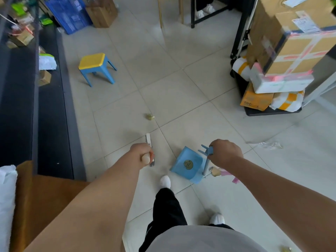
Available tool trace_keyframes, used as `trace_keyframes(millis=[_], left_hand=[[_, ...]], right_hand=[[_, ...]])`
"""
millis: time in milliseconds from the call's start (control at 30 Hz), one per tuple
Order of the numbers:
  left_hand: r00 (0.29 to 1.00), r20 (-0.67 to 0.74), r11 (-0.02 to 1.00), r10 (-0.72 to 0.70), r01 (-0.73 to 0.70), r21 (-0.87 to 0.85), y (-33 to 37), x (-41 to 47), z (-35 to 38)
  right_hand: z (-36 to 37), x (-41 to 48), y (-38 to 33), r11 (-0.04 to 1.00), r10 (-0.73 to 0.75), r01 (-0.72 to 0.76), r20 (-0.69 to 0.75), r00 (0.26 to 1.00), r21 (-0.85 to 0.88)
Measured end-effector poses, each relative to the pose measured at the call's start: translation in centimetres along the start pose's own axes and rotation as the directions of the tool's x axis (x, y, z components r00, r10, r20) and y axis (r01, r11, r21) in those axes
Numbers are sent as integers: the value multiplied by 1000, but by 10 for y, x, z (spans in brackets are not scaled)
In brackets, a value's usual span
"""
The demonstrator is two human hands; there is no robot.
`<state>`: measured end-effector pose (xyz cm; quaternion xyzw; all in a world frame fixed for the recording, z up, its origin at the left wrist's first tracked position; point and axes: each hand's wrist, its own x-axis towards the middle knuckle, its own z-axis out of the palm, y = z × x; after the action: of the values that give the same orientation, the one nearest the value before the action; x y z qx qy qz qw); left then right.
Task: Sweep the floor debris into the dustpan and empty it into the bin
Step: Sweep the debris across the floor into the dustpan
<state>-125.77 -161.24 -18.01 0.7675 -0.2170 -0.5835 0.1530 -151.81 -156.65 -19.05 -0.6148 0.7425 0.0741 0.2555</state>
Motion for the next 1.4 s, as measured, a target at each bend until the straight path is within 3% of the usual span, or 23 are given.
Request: trace_keyframes(millis=[333, 633, 1067, 1400], left_hand=[[997, -70, 999, -36, 34, -18, 108, 127, -73], [994, -73, 896, 76, -36, 443, 184, 198, -93], [986, 104, 742, 128, -165, 650, 213, 194, -23], [954, 289, 589, 82, -280, 758, 158, 138, 67]], right_hand=[[-11, 106, -90, 987, 157, -157, 12, 988, 41], [-17, 151, -119, 965, 244, -248, 49, 968, 86], [-8, 129, -85, 904, 352, -351, 40, 935, 245], [8, 29, -26, 778, 525, -506, 57, 849, 373]])
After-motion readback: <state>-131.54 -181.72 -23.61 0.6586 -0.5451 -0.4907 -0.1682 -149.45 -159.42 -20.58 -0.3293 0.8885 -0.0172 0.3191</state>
